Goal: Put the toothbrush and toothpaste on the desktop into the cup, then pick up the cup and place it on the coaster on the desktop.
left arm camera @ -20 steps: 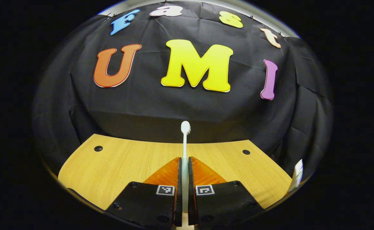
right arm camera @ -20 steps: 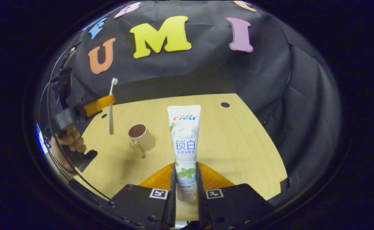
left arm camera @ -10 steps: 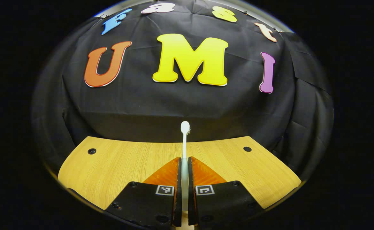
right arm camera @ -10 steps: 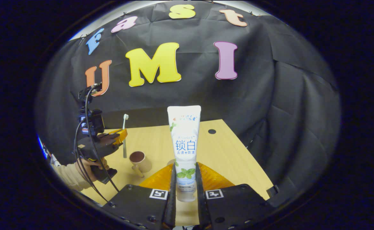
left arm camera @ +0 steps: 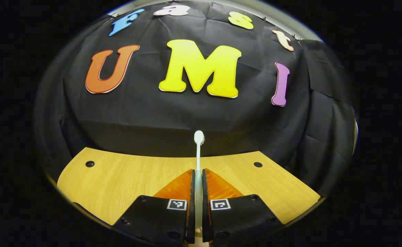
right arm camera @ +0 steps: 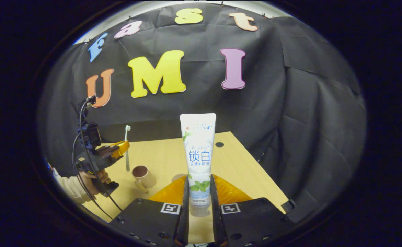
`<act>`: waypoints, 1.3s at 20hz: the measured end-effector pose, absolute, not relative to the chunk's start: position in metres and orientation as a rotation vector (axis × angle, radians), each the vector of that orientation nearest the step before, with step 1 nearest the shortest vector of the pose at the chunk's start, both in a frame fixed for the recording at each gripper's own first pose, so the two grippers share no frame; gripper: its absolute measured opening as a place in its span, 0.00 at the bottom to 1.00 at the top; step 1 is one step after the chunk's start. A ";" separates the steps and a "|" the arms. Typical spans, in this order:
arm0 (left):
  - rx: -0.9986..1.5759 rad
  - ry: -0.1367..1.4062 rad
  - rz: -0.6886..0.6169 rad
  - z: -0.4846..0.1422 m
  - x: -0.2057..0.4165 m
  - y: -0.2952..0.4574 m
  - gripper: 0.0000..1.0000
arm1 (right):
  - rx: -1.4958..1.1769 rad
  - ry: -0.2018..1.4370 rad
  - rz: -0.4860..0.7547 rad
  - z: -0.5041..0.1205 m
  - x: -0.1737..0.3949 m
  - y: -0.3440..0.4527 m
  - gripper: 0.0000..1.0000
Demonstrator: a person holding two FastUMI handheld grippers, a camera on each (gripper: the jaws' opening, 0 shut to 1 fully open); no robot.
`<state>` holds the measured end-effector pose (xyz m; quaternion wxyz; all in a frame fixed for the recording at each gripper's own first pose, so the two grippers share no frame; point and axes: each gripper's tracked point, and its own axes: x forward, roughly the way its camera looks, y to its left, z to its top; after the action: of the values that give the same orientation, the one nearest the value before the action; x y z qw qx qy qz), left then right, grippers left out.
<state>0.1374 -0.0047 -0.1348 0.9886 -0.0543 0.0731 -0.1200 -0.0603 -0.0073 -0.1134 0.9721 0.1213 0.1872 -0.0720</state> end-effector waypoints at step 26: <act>-0.104 0.273 -0.146 -0.170 0.089 0.021 0.65 | 0.208 0.456 0.054 -0.137 -0.014 0.026 0.29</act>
<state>0.0889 0.0205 -0.1701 0.9867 -0.0518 0.1358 -0.0727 -0.0144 0.0264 -0.1368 0.9684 0.1028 0.2256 0.0267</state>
